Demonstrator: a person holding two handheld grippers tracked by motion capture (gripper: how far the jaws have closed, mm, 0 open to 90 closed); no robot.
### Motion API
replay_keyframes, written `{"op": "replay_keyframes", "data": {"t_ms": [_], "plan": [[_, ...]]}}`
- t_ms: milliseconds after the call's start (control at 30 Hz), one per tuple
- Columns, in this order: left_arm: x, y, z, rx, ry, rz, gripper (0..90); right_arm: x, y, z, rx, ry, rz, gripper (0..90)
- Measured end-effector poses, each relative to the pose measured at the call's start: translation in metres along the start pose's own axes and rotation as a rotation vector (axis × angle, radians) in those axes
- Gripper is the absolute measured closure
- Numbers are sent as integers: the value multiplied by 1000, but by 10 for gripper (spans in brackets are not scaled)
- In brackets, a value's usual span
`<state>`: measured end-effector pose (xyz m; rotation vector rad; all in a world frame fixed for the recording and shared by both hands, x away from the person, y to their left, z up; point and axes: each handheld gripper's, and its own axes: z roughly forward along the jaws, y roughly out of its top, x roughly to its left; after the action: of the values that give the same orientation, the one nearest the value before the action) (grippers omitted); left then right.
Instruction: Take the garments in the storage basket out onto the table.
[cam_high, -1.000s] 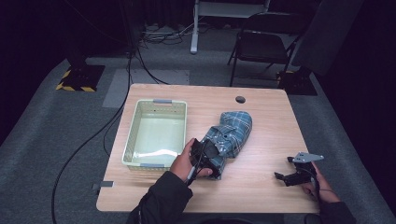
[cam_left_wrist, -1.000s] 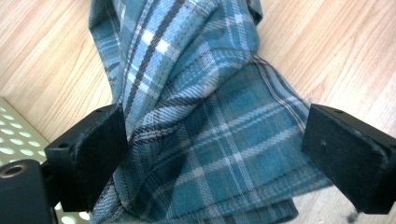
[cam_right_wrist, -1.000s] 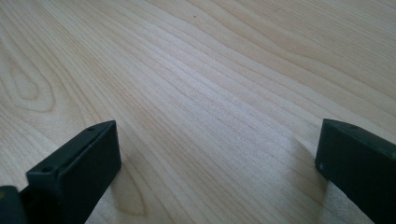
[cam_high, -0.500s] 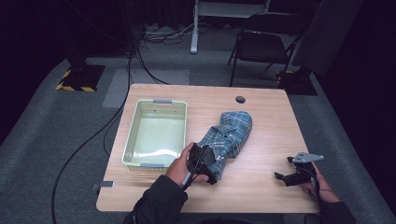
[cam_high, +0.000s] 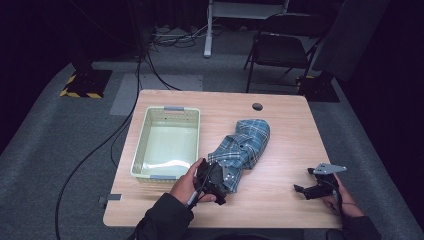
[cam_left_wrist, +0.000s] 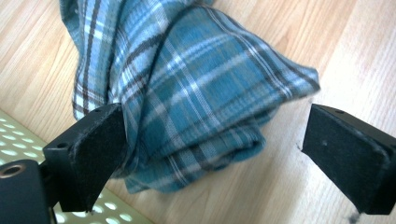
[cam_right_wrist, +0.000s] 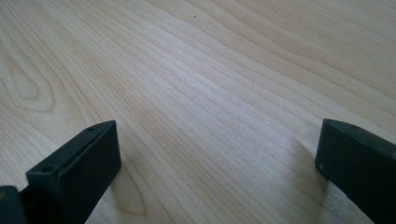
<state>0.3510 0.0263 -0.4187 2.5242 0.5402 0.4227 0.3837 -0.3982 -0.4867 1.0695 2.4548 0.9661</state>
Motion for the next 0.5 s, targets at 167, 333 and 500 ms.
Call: {"op": "replay_keyframes", "data": {"t_ms": [167, 333, 500], "plan": [[-2, -10, -3, -12, 6, -6, 61, 0, 0, 0, 0, 0, 0, 1], [-4, -21, -4, 9, -2, -8, 59, 0, 0, 0, 0, 0, 0, 1], [-5, -31, -6, 21, -1, -7, 59, 0, 0, 0, 0, 0, 1, 1]]}}
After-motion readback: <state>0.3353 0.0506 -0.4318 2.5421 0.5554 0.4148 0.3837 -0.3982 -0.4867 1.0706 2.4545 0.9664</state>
